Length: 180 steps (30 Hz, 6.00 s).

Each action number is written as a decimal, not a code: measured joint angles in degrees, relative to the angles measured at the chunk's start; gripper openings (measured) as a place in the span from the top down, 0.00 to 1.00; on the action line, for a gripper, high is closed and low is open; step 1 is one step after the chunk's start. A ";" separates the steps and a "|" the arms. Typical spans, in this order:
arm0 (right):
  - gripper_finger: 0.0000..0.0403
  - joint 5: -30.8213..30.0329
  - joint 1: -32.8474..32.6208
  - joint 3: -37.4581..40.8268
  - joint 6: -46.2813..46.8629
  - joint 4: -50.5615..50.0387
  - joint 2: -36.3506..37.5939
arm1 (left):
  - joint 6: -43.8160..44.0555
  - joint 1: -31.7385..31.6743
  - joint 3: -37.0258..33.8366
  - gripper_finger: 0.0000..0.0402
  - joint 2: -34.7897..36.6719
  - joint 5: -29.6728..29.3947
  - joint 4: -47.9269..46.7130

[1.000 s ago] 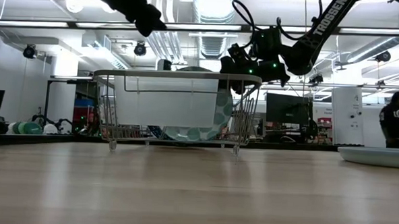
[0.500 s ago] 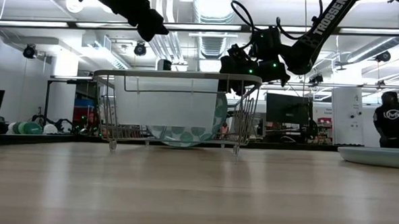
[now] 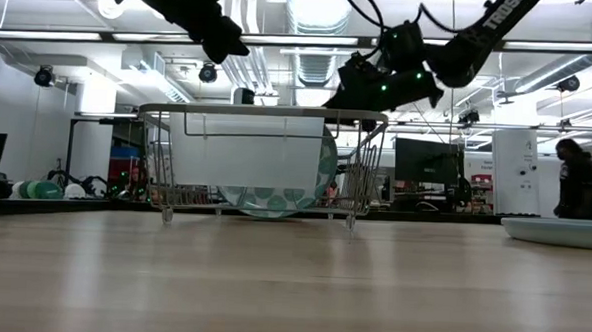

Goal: Sort dishes
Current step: Put the white plate into the dish rack

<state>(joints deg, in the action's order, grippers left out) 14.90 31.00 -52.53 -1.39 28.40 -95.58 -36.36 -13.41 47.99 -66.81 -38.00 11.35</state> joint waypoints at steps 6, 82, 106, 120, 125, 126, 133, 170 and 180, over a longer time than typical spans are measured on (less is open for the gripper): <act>0.79 -3.91 0.02 0.00 -0.32 -12.57 7.27 | 1.39 -0.01 0.00 0.71 -0.02 12.02 -3.13; 1.00 -19.35 -39.48 18.37 64.14 -57.69 12.66 | 25.13 19.04 13.27 0.71 -6.91 30.92 -21.58; 0.76 -19.82 -50.55 6.78 44.36 -53.12 8.76 | 24.69 19.04 13.22 0.71 -7.82 30.93 -22.12; 0.66 -19.94 -50.49 6.51 43.11 -49.71 0.01 | 24.27 19.04 13.22 0.71 -8.08 30.93 -21.65; 0.86 -19.15 -50.51 6.62 38.86 -48.18 -0.22 | 23.76 19.04 13.23 0.71 -8.36 30.97 -20.24; 0.91 -19.32 -50.51 6.62 37.74 -47.66 -0.15 | 23.67 19.04 13.25 0.71 -8.46 30.95 -19.87; 0.99 -19.60 -51.17 7.02 33.07 -48.69 5.00 | 23.69 19.56 13.25 0.71 -8.76 32.43 -16.52; 1.00 -10.33 -52.82 7.34 9.97 -30.36 31.94 | 9.70 20.59 13.25 0.61 -20.00 50.86 -2.67; 0.92 -13.86 -51.49 7.02 13.37 -29.86 32.28 | 0.33 23.89 12.90 0.93 -20.43 41.13 -3.88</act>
<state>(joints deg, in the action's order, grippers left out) 1.04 -20.49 -45.52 11.99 -1.46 -63.30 -36.04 10.48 60.88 -87.23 3.13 7.48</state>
